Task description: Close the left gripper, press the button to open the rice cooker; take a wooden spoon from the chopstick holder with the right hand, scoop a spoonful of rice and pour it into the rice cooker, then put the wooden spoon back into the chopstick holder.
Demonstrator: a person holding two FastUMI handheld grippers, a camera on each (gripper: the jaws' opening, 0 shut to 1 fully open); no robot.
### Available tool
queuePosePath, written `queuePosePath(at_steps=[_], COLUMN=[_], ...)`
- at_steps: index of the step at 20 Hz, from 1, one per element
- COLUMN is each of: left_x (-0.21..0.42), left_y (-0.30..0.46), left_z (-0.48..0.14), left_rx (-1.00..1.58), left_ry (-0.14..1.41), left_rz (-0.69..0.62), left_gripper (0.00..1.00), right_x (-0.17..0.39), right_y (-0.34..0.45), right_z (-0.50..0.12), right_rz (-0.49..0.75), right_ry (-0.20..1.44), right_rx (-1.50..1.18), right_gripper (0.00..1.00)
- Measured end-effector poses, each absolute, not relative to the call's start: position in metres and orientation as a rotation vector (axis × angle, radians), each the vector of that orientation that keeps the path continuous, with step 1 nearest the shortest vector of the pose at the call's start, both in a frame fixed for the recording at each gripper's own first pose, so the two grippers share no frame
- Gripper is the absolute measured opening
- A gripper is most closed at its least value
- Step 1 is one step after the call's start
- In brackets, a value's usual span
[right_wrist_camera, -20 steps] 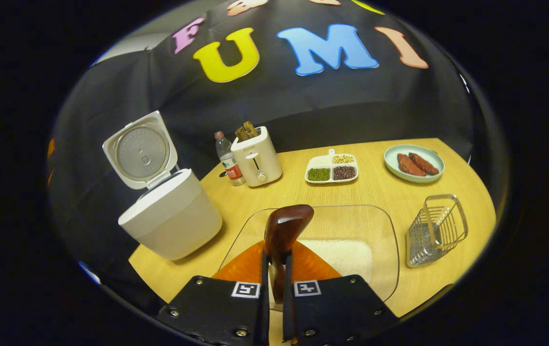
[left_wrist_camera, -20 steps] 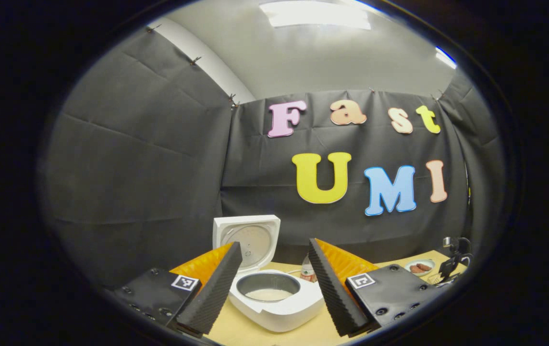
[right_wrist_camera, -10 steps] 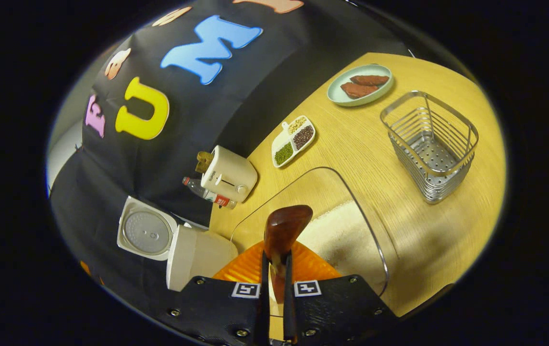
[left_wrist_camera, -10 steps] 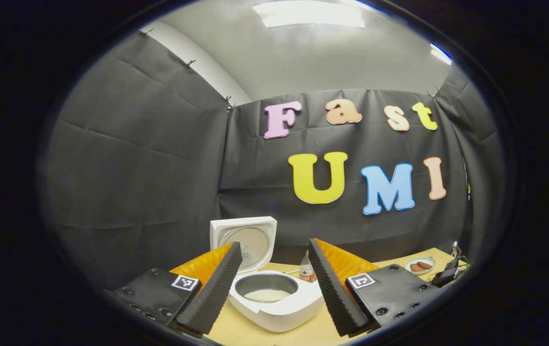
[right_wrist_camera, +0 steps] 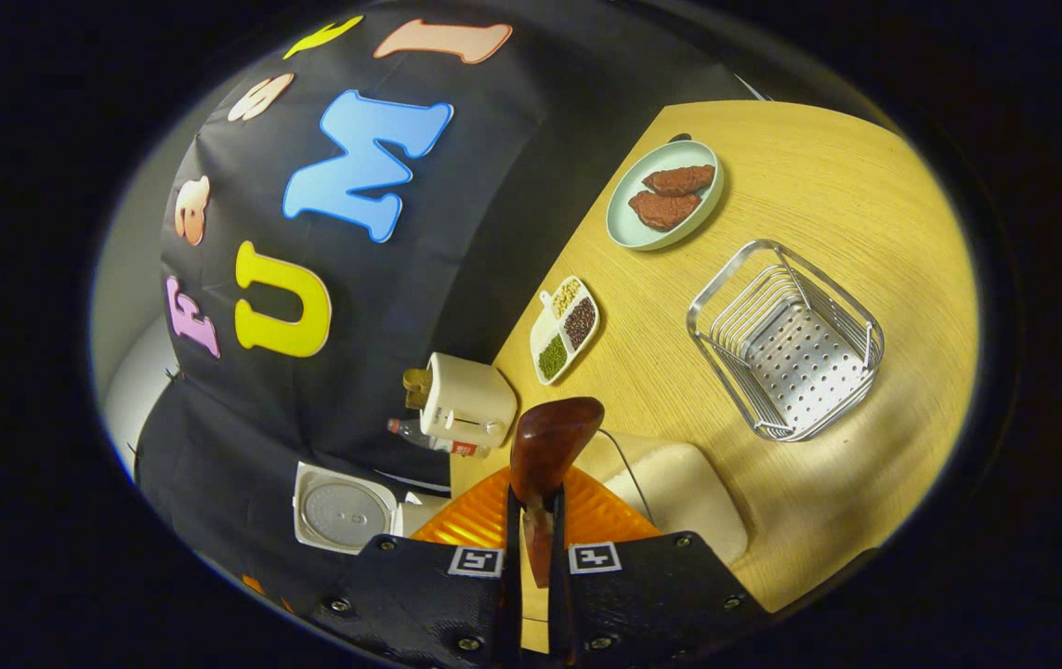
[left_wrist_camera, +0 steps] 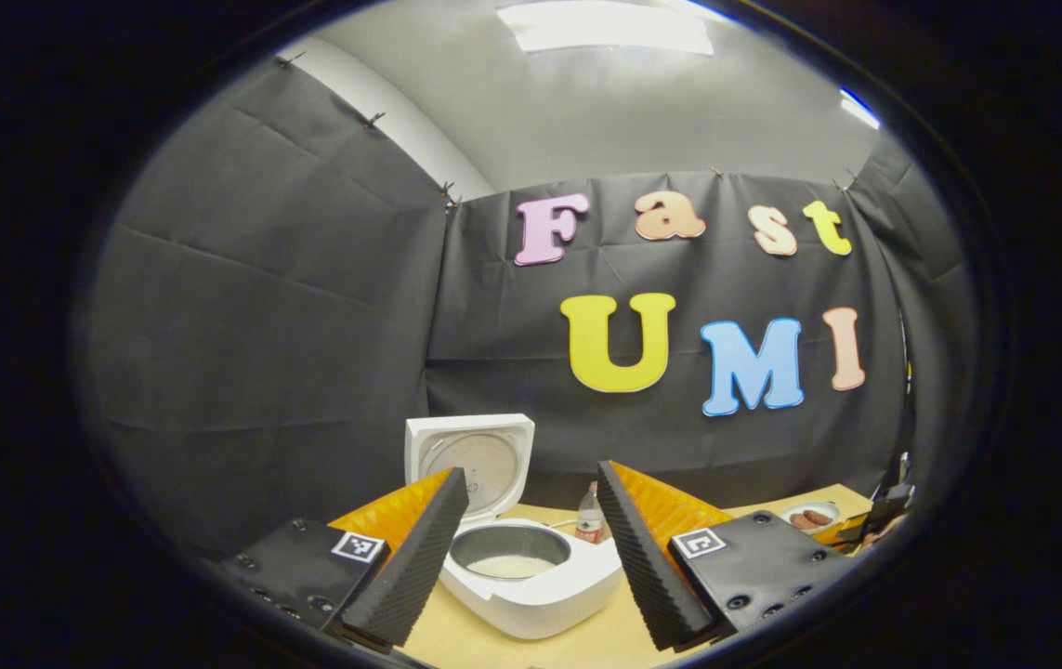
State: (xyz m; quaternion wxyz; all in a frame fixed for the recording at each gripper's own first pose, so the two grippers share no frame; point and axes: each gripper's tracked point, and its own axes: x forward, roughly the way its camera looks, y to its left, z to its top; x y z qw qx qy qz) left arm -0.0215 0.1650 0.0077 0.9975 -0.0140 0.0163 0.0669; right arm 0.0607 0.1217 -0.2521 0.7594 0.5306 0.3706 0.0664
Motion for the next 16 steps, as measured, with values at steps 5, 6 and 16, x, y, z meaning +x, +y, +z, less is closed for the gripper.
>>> queuePosePath(at_steps=[5, 6, 16], left_x=[-0.025, -0.027, -0.043], left_y=[0.174, 0.177, 0.221], left_z=[0.004, 0.001, -0.006], left_rx=[-0.041, -0.046, -0.061], left_ry=[0.036, 0.039, 0.043], left_rz=[0.153, 0.158, 0.223], left_gripper=[0.99, 0.97, 0.97], right_x=[0.073, 0.074, 0.098], right_y=[0.134, 0.138, 0.219], right_z=[-0.223, -0.216, -0.166], right_rz=[0.216, 0.233, 0.396], right_ry=[0.794, 0.792, 0.78], right_rx=[1.263, 1.281, 1.216], right_gripper=[0.11, 0.11, 0.11])
